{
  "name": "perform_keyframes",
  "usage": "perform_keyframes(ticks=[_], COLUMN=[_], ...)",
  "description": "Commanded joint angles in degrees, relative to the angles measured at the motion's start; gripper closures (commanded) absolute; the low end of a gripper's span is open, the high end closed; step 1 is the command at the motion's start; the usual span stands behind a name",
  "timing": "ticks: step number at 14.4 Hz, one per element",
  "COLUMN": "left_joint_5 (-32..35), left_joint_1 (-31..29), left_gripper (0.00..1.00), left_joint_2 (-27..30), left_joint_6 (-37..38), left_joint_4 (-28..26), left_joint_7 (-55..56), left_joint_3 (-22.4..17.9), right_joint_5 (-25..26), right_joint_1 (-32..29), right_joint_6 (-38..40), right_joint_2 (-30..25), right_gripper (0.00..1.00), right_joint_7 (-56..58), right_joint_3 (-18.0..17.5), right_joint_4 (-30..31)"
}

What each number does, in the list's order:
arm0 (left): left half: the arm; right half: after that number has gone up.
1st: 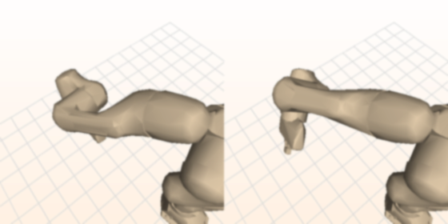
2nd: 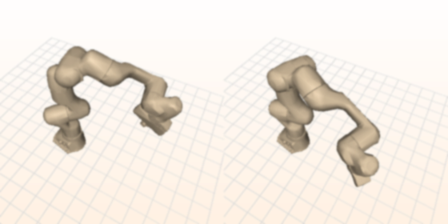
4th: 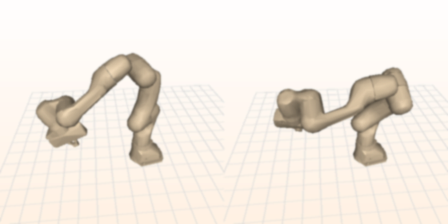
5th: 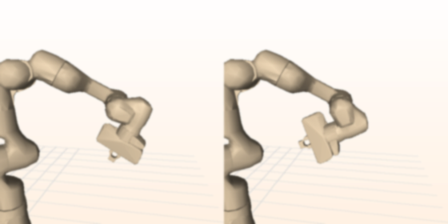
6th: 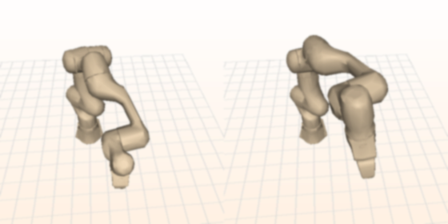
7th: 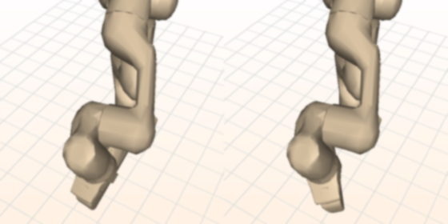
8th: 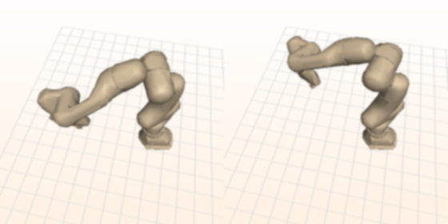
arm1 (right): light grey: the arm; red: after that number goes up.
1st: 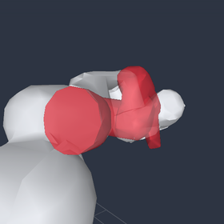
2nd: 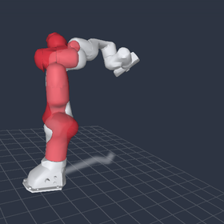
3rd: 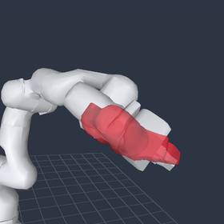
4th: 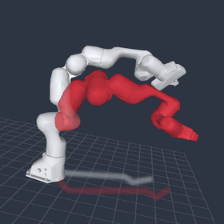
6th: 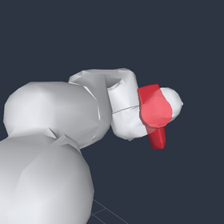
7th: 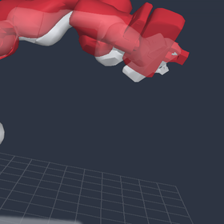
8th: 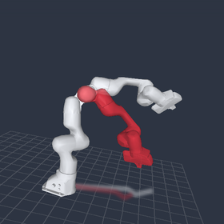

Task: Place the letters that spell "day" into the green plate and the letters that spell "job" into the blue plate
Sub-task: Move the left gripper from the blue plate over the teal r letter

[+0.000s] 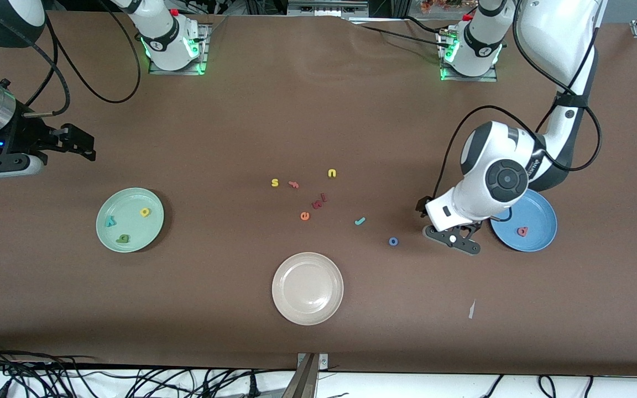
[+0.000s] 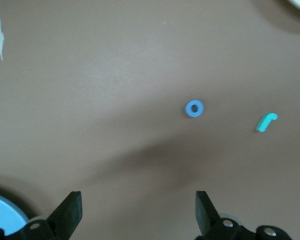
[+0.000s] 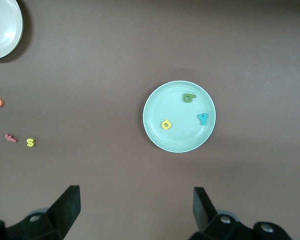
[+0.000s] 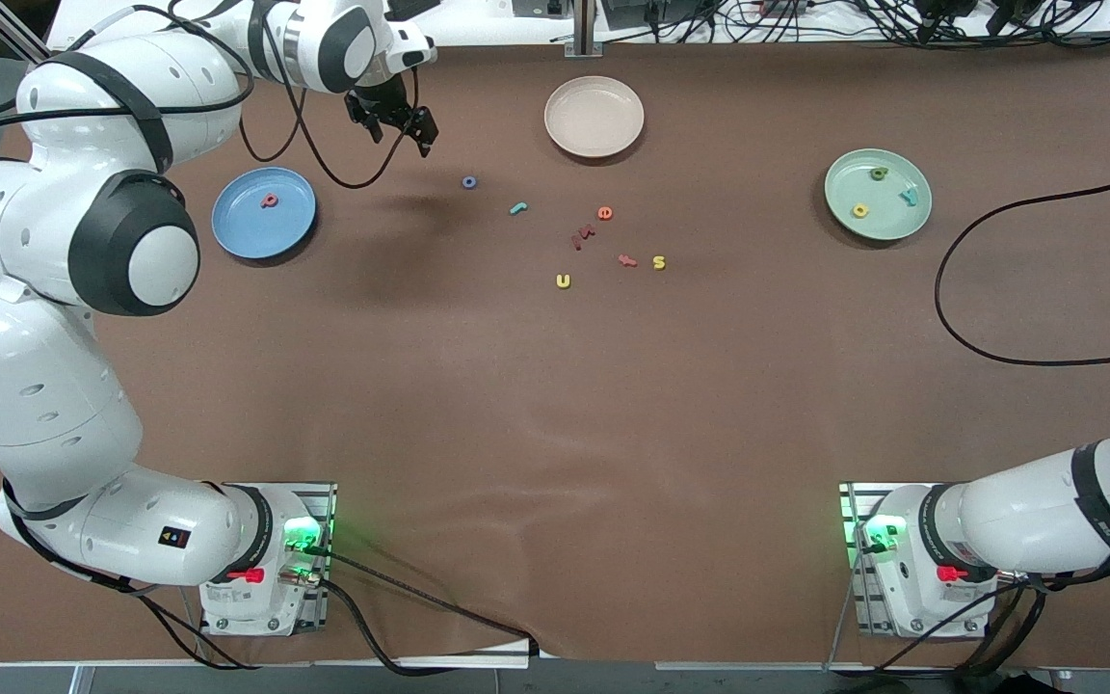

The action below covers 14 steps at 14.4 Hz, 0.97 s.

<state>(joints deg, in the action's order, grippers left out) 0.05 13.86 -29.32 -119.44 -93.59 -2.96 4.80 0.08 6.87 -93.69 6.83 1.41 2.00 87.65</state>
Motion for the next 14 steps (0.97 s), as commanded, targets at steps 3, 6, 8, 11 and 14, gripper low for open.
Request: perform_keyframes(ticks=[3,6,8,11,14], left_joint_5=[-0.8,-0.8,-0.9,-1.0,-2.0], left_joint_1=[4.8,4.8,4.5,5.0,6.0], left_gripper=[0.00,0.00,0.00,0.00,0.00], left_joint_2=[-1.0,-1.5,-1.4,-1.7,-2.6], left_joint_6=[3.2,3.1,3.1,3.1,2.7], left_joint_4=[4.9,5.1,5.1,5.2,5.2], left_joint_7=[6.5,7.0,7.1,7.5,8.9], left_joint_3=[-0.5,-0.5,-0.5,-0.4,-0.4], right_joint_5=[0.3,0.3,0.3,0.3,0.3], right_joint_1=[0.3,0.3,0.3,0.3,0.3], right_joint_6=[0.7,0.7,0.7,0.7,0.7], right_joint_2=[0.1,0.1,0.1,0.1,0.1], right_gripper=[0.00,0.00,0.00,0.00,0.00], right_joint_7=[0.1,0.3,0.3,0.2,0.0], right_joint_3=[0.3,0.3,0.3,0.3,0.3], right_joint_4=[-0.7,-0.7,-0.7,-0.7,-0.7])
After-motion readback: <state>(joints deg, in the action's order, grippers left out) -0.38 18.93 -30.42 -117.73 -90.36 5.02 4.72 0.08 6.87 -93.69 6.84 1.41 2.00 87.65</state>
